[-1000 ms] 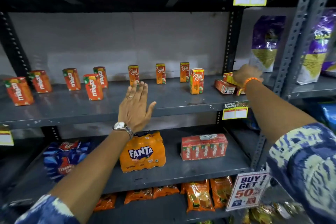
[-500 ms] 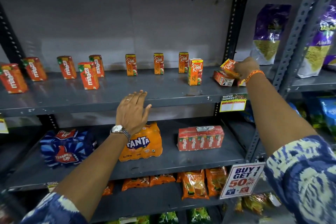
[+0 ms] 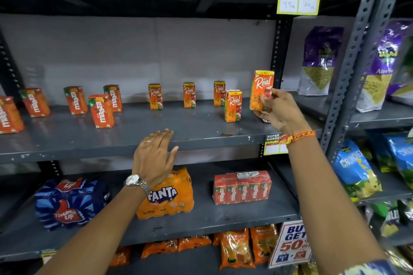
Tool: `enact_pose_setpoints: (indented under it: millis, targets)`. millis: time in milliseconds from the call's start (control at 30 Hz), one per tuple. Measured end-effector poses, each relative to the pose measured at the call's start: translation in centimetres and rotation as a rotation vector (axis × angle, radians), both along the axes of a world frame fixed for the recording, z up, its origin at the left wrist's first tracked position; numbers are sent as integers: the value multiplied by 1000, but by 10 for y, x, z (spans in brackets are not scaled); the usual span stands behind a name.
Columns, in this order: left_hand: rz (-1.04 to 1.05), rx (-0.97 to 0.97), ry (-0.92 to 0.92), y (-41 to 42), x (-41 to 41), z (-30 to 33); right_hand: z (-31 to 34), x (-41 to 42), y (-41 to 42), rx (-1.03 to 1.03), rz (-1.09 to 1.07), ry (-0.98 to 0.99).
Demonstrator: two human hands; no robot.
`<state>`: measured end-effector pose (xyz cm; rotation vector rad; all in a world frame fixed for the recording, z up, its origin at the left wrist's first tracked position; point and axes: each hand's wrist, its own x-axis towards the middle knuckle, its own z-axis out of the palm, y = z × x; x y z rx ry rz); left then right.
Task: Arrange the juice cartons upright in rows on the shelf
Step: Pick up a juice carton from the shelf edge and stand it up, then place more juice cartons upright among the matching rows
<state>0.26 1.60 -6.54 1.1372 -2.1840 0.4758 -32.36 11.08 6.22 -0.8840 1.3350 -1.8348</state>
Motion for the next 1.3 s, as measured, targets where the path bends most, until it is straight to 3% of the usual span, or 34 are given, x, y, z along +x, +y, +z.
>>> enact_pose_setpoints:
  millis: [133,367,567,700,1167,1300]
  targets:
    - [6,-19,-49,-3,5,3,6,28,-8,-59,18,121]
    - [64,14,21,-11,36,2,9,92,-53,-84,96,300]
    - [3,65,28,-3,26,8,-15,96,-87,58,118,465]
    - [69,111,59,-4,65,-7,-41,145,-124,144,227,516]
    - [63,135,50,-3,50,6,-34,127,-119,113,148,585]
    - [80,125,86,-1,45,8,-12,91,-93,-66,-136,561]
